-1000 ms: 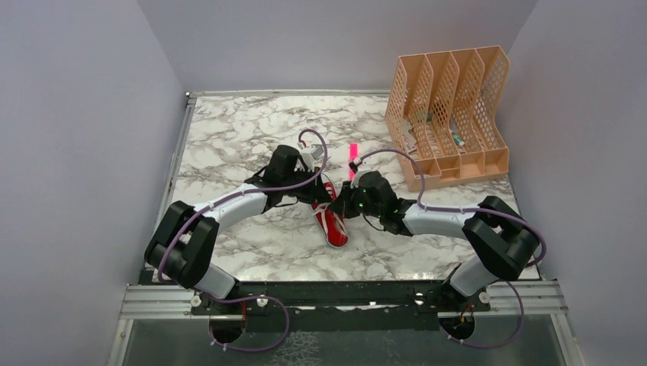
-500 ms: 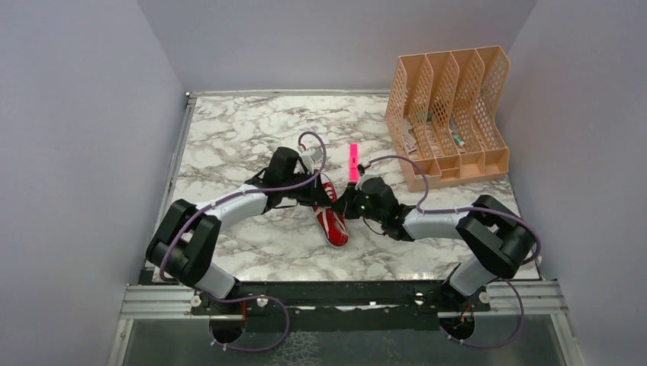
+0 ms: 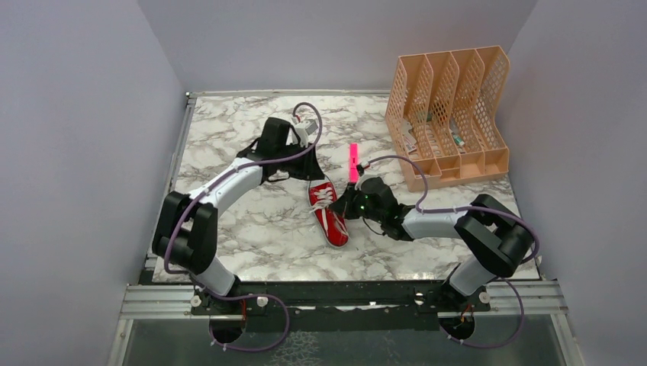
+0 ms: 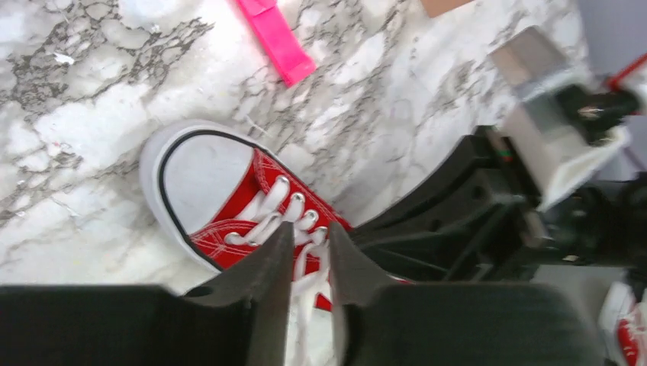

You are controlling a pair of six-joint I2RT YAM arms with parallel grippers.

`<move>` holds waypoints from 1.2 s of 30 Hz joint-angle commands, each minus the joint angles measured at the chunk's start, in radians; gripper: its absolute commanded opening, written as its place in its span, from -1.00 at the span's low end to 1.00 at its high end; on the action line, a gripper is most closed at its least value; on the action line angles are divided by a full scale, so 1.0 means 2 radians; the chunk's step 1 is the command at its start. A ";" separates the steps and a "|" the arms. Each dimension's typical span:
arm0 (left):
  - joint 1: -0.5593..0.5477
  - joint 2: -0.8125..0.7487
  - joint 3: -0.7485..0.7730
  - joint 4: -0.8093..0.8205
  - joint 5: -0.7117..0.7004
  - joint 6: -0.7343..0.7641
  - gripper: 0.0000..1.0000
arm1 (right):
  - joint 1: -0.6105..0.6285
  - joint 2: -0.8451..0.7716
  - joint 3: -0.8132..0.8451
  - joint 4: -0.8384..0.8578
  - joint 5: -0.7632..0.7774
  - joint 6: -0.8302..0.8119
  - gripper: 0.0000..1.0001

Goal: Tie the shoes

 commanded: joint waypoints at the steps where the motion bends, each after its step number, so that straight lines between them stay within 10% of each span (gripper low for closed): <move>1: -0.005 0.069 0.030 -0.064 -0.008 0.080 -0.70 | -0.004 0.010 0.013 -0.015 0.016 -0.012 -0.99; 36: -0.008 0.099 0.031 -0.067 0.102 0.086 -0.51 | -0.005 0.013 0.020 -0.031 0.015 -0.027 -0.99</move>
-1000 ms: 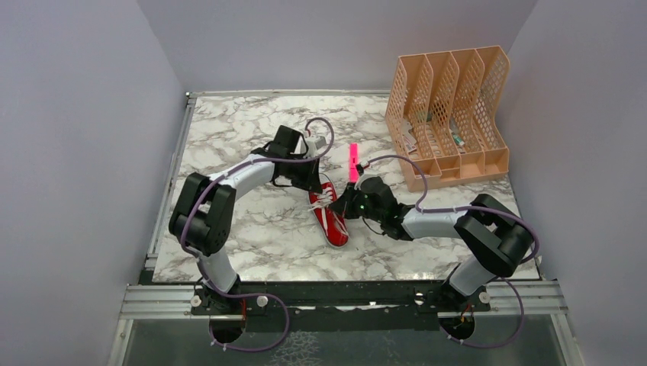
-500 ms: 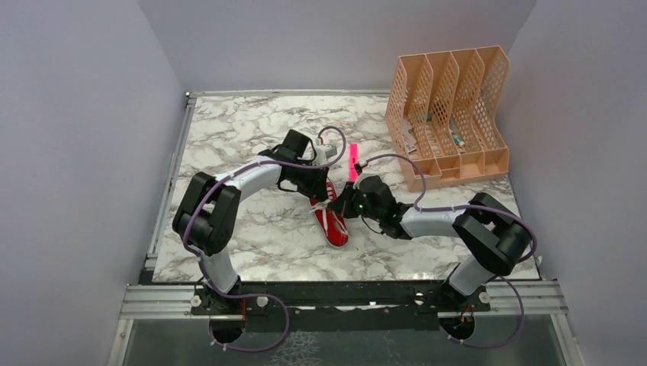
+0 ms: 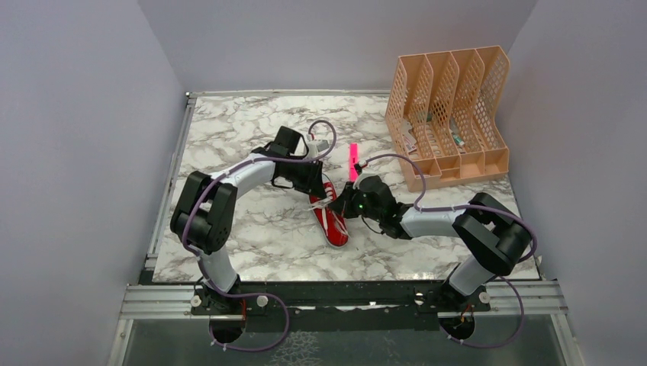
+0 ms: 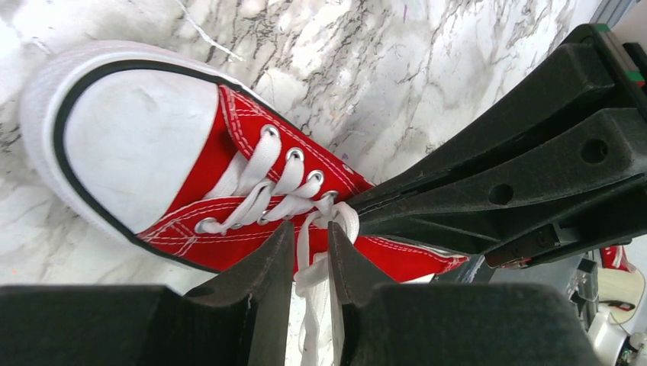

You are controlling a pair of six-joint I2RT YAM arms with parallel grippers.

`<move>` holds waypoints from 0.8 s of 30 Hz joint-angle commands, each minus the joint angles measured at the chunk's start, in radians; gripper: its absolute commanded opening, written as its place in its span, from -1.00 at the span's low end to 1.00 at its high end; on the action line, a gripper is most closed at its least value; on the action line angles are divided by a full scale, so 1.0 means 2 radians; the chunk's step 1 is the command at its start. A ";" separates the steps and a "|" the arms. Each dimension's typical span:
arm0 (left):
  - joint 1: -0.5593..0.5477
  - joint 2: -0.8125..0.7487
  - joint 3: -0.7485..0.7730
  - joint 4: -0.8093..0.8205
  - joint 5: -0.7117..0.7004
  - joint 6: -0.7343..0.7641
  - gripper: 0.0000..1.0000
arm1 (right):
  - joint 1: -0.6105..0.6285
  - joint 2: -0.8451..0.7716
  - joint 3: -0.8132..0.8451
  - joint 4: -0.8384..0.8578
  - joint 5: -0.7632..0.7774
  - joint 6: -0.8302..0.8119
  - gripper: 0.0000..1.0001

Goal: Tie the shoes

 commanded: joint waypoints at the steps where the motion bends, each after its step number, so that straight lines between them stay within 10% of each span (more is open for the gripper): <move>1: 0.007 -0.009 -0.008 0.014 0.044 -0.007 -0.50 | -0.005 0.004 0.010 -0.025 0.015 -0.014 -0.99; 24: -0.013 0.007 -0.025 0.030 0.045 -0.002 -0.66 | -0.005 0.004 0.011 -0.021 0.011 -0.008 -0.99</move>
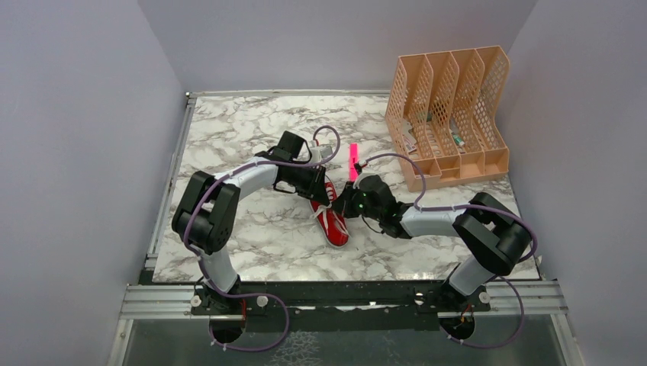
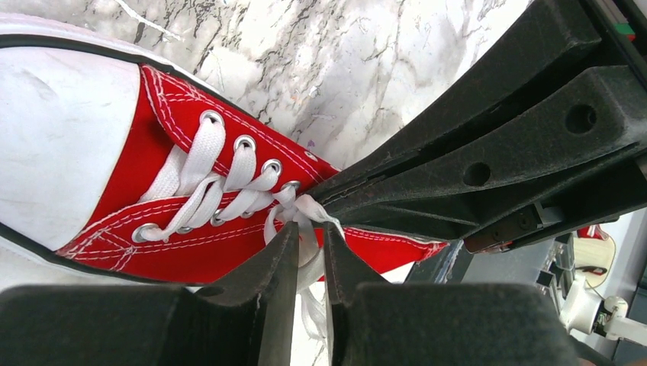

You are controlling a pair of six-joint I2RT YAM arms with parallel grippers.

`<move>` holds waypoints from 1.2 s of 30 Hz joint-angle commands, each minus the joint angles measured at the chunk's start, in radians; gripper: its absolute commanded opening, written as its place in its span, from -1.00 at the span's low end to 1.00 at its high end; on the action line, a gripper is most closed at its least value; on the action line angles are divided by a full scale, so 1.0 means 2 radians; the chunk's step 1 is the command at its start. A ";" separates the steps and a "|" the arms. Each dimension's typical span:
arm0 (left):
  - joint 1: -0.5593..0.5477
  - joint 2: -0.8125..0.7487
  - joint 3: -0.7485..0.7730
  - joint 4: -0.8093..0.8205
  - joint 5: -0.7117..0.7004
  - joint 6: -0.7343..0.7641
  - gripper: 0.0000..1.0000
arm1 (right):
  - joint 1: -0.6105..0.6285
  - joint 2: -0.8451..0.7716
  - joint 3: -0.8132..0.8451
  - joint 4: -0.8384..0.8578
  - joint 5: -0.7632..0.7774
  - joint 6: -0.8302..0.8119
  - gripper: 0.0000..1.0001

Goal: Tie the shoes

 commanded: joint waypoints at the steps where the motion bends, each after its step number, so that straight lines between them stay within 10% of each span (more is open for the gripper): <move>1: -0.005 0.004 -0.009 0.027 0.004 0.000 -0.69 | -0.004 0.004 0.007 -0.014 0.012 -0.005 -0.99; 14: -0.006 -0.053 -0.047 0.067 -0.049 -0.020 -1.00 | -0.004 -0.013 0.008 -0.028 0.012 -0.029 -0.88; 28: -0.012 -0.086 -0.084 0.121 -0.093 -0.063 -1.00 | -0.014 -0.094 0.020 -0.132 0.024 -0.092 -0.06; 36: -0.021 -0.107 -0.095 0.159 -0.139 -0.084 -1.00 | -0.102 -0.082 0.060 -0.174 -0.156 -0.176 0.06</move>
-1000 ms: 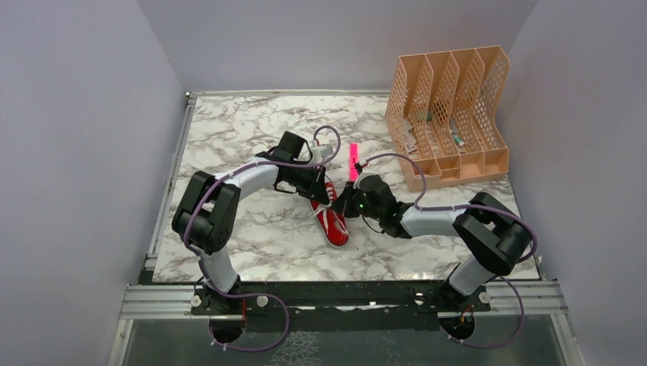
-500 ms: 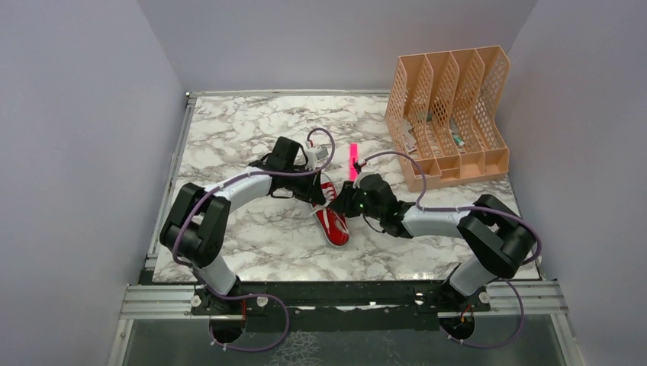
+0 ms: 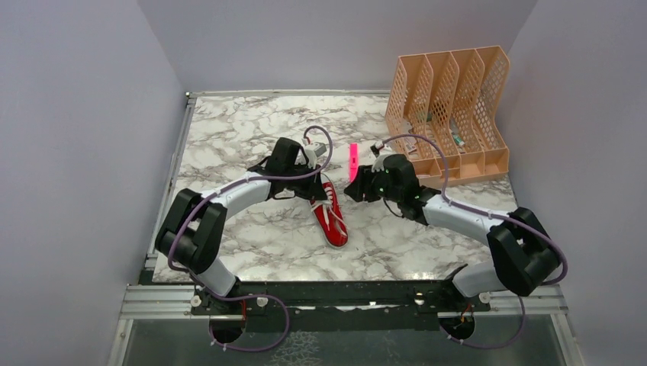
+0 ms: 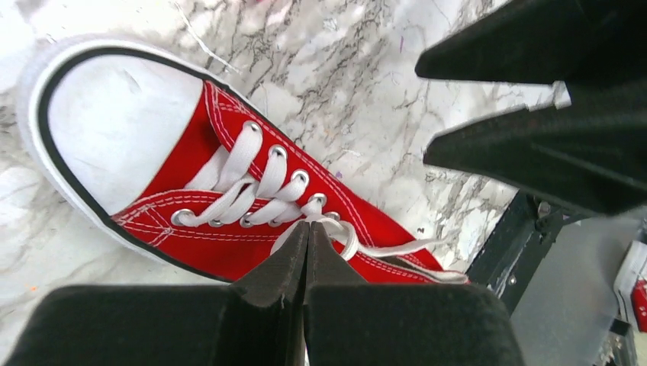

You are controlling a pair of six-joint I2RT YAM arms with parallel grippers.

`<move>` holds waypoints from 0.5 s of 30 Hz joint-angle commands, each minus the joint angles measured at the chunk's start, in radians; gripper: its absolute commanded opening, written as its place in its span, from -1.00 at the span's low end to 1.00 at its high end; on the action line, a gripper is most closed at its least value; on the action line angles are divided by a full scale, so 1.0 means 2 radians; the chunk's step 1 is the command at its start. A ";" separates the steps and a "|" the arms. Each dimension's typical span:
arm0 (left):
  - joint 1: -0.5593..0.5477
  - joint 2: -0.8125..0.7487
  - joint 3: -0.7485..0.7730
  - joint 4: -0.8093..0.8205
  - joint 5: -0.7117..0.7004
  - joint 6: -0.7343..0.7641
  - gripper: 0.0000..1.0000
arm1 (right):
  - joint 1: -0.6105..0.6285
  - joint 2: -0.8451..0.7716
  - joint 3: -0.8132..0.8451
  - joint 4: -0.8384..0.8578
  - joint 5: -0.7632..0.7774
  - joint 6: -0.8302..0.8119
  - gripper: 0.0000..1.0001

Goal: Tie the shoes

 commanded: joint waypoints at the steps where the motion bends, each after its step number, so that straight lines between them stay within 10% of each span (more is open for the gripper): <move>1: -0.006 -0.034 -0.009 0.040 -0.049 -0.015 -1.00 | -0.032 0.032 0.048 -0.037 -0.130 -0.079 0.05; 15: -0.006 -0.046 -0.021 0.060 -0.043 -0.023 -1.00 | -0.076 0.174 0.079 0.140 -0.382 -0.012 -0.24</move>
